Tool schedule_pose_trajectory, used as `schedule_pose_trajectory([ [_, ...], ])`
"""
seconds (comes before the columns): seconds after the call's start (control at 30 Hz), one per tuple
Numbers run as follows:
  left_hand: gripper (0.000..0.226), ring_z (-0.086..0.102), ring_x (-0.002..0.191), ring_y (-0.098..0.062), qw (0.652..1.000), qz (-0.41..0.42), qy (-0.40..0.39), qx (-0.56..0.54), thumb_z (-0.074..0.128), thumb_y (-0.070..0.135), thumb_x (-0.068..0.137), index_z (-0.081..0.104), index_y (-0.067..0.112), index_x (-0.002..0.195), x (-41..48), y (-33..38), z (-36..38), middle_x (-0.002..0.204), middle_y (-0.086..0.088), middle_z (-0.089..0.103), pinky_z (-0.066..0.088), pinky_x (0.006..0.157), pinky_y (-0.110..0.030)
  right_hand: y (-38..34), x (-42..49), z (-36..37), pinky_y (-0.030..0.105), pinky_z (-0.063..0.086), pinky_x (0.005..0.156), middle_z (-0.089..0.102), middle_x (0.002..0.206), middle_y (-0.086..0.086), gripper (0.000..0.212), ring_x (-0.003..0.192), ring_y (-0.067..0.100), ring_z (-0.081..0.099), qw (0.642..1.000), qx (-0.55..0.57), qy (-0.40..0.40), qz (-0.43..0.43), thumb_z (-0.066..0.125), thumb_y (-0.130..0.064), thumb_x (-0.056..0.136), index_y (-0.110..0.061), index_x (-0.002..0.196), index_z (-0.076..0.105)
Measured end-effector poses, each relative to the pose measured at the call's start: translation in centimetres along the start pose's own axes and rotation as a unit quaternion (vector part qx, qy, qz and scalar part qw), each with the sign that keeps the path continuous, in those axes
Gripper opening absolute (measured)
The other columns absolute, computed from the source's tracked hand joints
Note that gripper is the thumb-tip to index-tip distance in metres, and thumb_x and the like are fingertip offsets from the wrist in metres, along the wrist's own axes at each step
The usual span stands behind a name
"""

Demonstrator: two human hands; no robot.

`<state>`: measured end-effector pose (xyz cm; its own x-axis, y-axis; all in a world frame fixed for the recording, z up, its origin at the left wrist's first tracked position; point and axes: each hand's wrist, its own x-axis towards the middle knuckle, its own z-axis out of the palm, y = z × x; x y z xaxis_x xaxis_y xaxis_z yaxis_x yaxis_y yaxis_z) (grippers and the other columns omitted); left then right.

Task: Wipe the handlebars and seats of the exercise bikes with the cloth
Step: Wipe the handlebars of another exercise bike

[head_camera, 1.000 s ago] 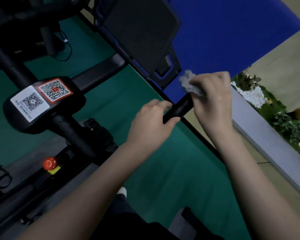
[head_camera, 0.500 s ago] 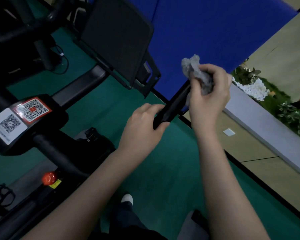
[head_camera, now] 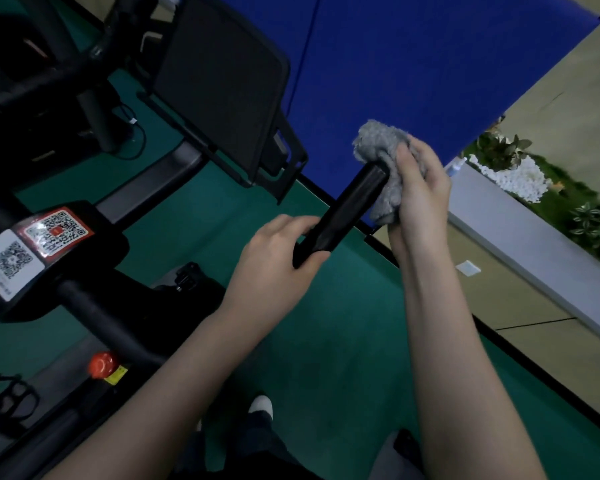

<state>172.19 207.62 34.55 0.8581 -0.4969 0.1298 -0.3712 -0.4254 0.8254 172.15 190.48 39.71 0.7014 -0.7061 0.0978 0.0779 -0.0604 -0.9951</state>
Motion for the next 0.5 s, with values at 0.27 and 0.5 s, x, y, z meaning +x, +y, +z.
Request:
schedule_pose_trajectory([
  [0.27, 0.04, 0.043, 0.09, 0.004, 1.0, 0.001, 0.005, 0.015, 0.067, 0.033, 0.086, 0.058, 0.028, 0.125, 0.1, -0.1, 0.1, 0.102, 0.018, 0.053, 0.032, 0.082, -0.012, 4.1, -4.4, 0.6, 0.036, 0.051, 0.087, 0.069, 0.094, 0.002, 0.019, 0.09, 0.016, 0.063, 0.974, 0.204, 0.034, 0.096, 0.047, -0.016, 0.099, -0.009, 0.106, 0.064],
  [0.5, 0.04, 0.044, 0.088, 0.004, 1.0, 0.008, 0.008, 0.011, 0.069, 0.03, 0.086, 0.06, 0.025, 0.124, 0.1, 0.0, 0.1, 0.102, 0.015, 0.056, 0.032, 0.077, -0.005, 5.1, -4.8, 0.8, 0.036, 0.05, 0.086, 0.066, 0.094, 0.004, 0.019, 0.09, 0.017, 0.061, 0.968, 0.227, 0.023, 0.106, 0.046, -0.012, 0.099, -0.006, 0.107, 0.062],
])
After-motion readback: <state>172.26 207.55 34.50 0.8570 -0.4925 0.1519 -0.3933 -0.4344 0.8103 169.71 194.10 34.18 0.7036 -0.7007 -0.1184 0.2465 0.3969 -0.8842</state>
